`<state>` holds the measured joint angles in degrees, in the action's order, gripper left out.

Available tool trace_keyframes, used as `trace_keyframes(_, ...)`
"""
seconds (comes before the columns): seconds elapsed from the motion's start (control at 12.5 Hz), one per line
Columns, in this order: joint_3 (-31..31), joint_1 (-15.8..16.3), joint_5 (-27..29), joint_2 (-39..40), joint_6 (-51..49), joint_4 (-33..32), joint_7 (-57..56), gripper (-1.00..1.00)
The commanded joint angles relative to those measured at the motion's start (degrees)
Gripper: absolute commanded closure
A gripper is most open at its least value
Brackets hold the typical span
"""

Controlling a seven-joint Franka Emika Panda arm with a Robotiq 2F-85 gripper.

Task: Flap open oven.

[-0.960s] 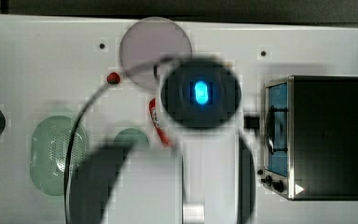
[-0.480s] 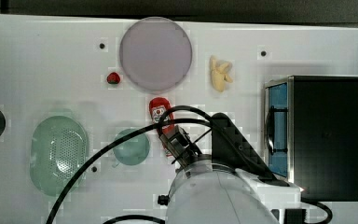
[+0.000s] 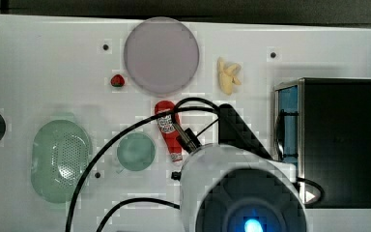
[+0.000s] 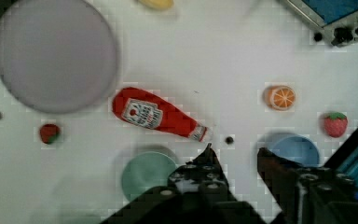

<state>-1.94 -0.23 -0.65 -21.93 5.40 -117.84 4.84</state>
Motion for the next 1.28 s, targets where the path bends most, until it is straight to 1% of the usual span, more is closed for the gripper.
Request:
trace_keyframes(0.08, -1.6, -1.5, -0.4, -0.5, -0.3, -0.4, 0.6, 0.65)
trace_keyframes(0.32, -4.0, -2.1, -1.1, 0.4, 1.6, -2.5, -8.7, 0.65)
trace_keyframes(0.64, -8.9, -3.5, -1.2, 2.4, 5.9, -5.1, -28.9, 0.65)
trace_keyframes(0.8, -11.4, -4.4, -2.5, 3.6, 9.9, -6.1, -40.2, 0.65)
trace_keyframes(0.96, -13.9, -5.0, -5.2, 5.3, 14.4, -7.1, -49.5, 0.65)
trace_keyframes(1.12, -16.3, -5.4, -6.8, 7.8, 19.4, -7.9, -56.3, 0.65)
trace_keyframes(1.28, -18.5, -5.7, -6.8, 10.9, 24.0, -8.4, -61.7, 0.65)
